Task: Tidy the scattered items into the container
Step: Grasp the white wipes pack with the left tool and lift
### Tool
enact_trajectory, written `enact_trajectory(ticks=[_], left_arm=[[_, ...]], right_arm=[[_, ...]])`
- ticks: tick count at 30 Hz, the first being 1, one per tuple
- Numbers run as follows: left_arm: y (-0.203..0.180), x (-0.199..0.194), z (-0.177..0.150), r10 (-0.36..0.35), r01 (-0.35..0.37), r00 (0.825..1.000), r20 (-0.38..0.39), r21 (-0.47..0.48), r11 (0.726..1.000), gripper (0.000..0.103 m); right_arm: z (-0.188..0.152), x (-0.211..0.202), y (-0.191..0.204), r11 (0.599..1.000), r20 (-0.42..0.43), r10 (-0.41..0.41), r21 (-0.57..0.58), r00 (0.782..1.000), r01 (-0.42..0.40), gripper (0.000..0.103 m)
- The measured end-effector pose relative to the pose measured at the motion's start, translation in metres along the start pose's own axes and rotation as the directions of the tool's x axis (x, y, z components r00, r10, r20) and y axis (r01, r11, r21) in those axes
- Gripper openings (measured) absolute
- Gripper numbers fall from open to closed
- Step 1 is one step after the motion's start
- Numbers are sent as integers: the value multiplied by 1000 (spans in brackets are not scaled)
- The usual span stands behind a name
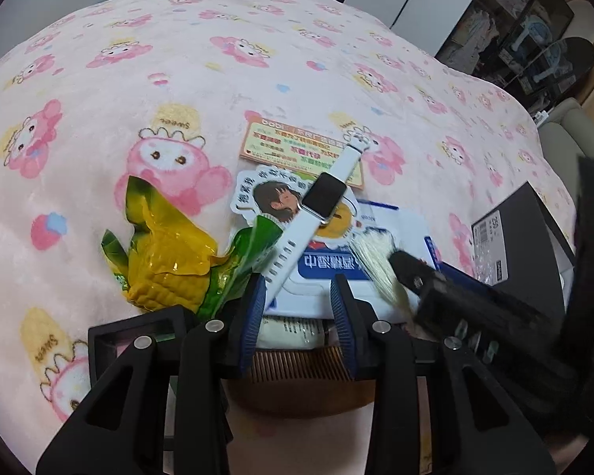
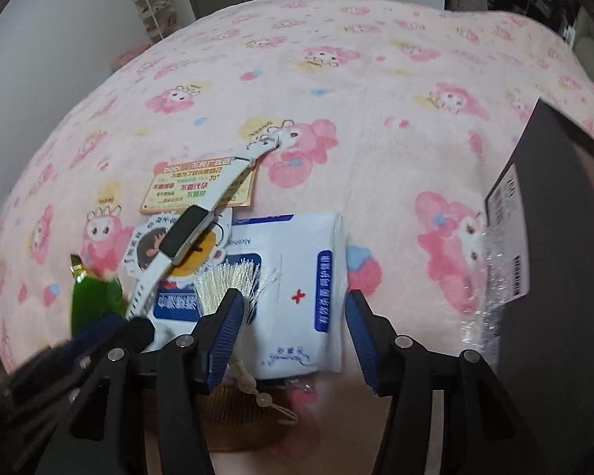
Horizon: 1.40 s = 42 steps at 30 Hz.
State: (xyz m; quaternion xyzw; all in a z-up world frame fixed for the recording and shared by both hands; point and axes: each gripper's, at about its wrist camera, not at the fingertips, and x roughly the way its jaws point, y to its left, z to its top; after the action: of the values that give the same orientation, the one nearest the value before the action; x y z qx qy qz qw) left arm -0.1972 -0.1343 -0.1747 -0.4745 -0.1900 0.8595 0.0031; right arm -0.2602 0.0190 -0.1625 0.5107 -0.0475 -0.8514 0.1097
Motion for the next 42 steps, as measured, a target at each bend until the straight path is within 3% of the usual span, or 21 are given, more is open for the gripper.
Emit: enact_trajectory(ticks=[1, 3, 6, 14, 17, 20, 23, 28, 30, 32, 34, 35, 38, 42], left_arm=[[-1, -1, -2, -9, 9, 1000, -5, 1, 1000, 35], [-4, -2, -5, -13, 13, 1000, -14, 3, 1000, 35], [-6, -3, -12, -15, 15, 1000, -25, 1, 1000, 35], [8, -6, -23, -83, 78, 996, -45, -87, 993, 36], [7, -13, -24, -65, 62, 997, -30, -82, 995, 36], [4, -18, -27, -79, 76, 997, -28, -73, 994, 37], [5, -12, -30, -97, 92, 994, -52, -89, 992, 42], [9, -1, -31, -131, 121, 989, -74, -129, 984, 42], [12, 4, -28, -166, 153, 983, -82, -152, 977, 37], [14, 9, -26, -198, 182, 976, -87, -169, 969, 33], [11, 10, -28, -209, 193, 974, -91, -160, 968, 29], [10, 11, -29, -213, 197, 972, -96, -152, 968, 23], [2, 5, -32, -201, 188, 975, -99, -123, 974, 20], [-7, -6, -37, -201, 191, 974, -102, -100, 976, 18]], right_arm=[[0, -1, 1, 1000, 1, 9, -7, 1000, -9, 48], [-2, -6, 4, 999, 9, 15, -40, 1000, -14, 26], [-9, -21, 8, 996, 34, 15, -86, 999, -12, 7], [-36, -41, 8, 990, -26, 118, -77, 993, -120, 6], [-49, -49, 12, 981, -59, 170, -84, 984, -175, 6], [-62, -56, 19, 974, -78, 187, -112, 979, -195, 7], [-66, -63, 15, 982, -41, 159, -99, 986, -162, 8], [-56, -45, -2, 989, -49, 143, -15, 988, -144, 23], [-54, -35, -7, 990, -54, 138, 1, 989, -139, 31], [-53, -26, -12, 985, -65, 172, 29, 983, -170, 32], [-54, -18, -16, 975, -87, 219, 62, 972, -214, 31], [-55, -18, -15, 973, -88, 226, 63, 970, -221, 26], [-62, -29, -4, 979, -52, 203, -16, 978, -205, 12], [-69, -46, 0, 980, -14, 196, -23, 980, -196, 9]])
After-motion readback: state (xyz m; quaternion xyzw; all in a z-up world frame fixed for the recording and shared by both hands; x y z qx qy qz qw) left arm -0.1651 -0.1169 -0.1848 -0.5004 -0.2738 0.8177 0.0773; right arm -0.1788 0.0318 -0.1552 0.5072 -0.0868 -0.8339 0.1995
